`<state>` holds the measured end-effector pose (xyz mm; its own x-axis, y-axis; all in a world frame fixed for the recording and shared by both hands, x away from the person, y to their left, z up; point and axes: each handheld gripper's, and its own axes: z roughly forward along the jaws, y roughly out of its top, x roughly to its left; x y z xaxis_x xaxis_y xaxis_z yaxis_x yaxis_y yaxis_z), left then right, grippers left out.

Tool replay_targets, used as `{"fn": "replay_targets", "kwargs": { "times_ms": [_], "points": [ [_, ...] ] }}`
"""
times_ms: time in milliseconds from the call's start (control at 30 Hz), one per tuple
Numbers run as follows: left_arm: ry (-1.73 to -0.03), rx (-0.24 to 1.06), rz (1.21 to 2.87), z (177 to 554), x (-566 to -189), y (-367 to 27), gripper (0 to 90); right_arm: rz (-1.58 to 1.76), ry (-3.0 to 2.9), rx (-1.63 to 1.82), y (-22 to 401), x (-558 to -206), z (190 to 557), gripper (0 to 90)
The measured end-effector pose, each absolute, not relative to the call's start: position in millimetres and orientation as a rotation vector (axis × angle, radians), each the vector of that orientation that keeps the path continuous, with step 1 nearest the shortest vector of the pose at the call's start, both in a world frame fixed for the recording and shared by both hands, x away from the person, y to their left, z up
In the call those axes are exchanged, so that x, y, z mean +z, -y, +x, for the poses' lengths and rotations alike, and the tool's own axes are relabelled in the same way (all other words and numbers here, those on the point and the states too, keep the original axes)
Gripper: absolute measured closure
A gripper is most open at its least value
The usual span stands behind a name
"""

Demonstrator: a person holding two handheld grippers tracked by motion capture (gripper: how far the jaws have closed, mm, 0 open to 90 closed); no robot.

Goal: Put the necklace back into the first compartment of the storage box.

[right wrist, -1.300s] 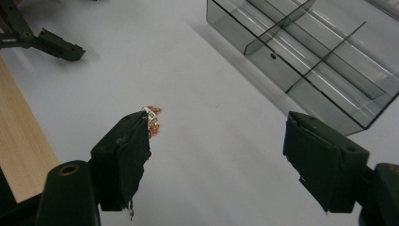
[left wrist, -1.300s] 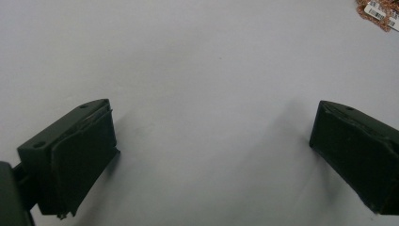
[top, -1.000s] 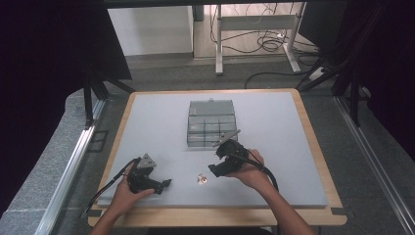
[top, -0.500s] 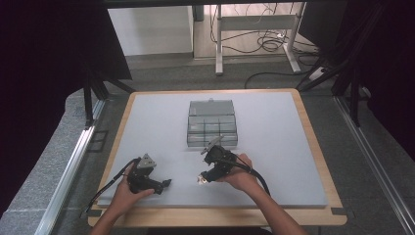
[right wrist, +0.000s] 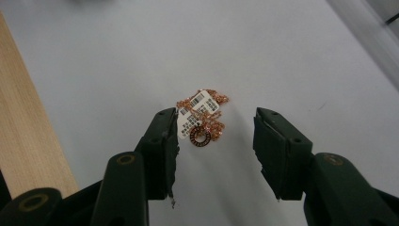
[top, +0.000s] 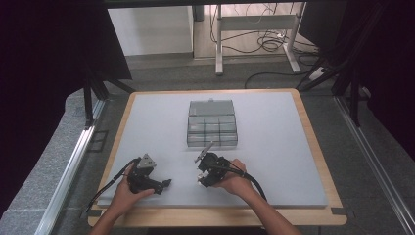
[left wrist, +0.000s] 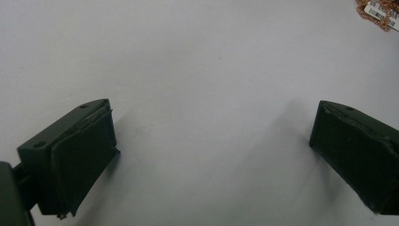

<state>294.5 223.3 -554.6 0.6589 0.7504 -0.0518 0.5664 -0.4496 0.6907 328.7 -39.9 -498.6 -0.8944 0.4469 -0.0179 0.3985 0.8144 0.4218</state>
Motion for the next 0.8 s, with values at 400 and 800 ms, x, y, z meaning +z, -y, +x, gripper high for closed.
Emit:
{"fn": "replay_targets", "kwargs": {
  "times_ms": [400,800],
  "points": [
    [-1.014,0.341,2.180,294.6,-554.5,-223.4,0.8,0.658,-2.883,0.583,32.1,-508.2,327.1,59.6],
    [-1.014,0.342,2.180,294.6,-554.6,-223.3,0.8,0.673,-2.900,0.567,30.7,-507.5,326.5,77.5]
  ]
}}
